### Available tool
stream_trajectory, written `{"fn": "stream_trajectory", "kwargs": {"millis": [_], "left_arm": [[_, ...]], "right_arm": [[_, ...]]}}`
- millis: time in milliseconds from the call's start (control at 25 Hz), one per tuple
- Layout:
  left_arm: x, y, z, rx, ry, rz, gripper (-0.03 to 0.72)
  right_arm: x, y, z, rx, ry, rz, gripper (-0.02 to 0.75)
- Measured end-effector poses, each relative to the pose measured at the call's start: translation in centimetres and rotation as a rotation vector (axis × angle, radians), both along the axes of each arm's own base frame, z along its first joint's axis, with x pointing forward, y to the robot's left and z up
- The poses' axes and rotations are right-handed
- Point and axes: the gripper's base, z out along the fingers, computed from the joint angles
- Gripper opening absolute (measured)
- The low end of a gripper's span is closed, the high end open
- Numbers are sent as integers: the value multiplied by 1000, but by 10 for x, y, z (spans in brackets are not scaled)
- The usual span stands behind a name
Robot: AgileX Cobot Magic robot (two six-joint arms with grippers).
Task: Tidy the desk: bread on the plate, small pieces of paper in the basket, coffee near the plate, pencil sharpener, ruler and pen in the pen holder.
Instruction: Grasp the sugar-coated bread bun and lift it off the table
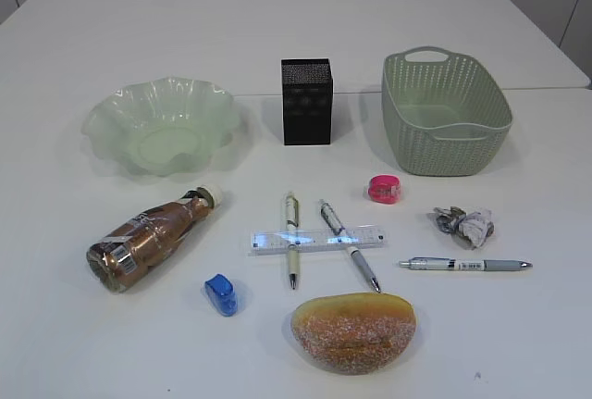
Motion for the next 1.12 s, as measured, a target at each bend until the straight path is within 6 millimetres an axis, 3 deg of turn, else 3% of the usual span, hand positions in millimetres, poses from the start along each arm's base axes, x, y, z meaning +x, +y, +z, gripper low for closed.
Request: {"fn": "stream_trajectory", "kwargs": {"millis": [200,400,600,760,840,920,1120], "left_arm": [[-1,-1,7,-13,-40,-6,239],[-8,-2,40,-26,-196,-6,243],[6,-1,75,-31,-241,1,243],[24,0,96,-34,-250,7,243],[33,0,102,-37,-241,8,243],[44,-1,106,-45,-219,7,244],[73,-5,104,-113,-120,-17,244]], "right_arm": [[-5,2,21,37,-118,14,459],[-10,3,47,73,-232,21,459],[3,4,80,88,-308,23,459],[27,6,103,92,-319,21,459],[28,6,103,92,-316,21,459],[59,9,111,89,-267,18,459],[91,12,110,82,-179,14,459]]}}
